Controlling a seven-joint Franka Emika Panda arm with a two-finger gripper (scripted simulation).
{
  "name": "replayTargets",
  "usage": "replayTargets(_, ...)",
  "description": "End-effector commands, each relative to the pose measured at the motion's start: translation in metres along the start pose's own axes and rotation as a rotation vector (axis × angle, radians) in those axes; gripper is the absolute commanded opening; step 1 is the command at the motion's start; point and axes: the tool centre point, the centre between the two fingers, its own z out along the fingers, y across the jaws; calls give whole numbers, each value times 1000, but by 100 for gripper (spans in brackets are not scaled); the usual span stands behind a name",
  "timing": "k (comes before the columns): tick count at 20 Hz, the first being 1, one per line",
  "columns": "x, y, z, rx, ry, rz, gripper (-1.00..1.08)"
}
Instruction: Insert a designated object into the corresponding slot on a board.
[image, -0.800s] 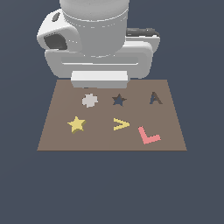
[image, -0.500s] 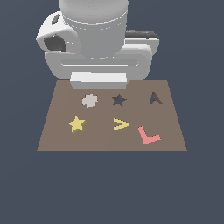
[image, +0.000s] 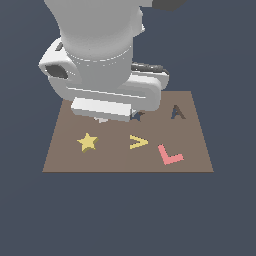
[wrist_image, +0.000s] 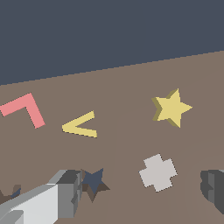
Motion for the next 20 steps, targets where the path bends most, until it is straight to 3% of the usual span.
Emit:
replayTargets(1,8,6,11,-1,-1,64,100)
replayTargets(12,43,48,70,1,-1,418,100)
replayTargets(20,53,69,94,3,-2,559,100)
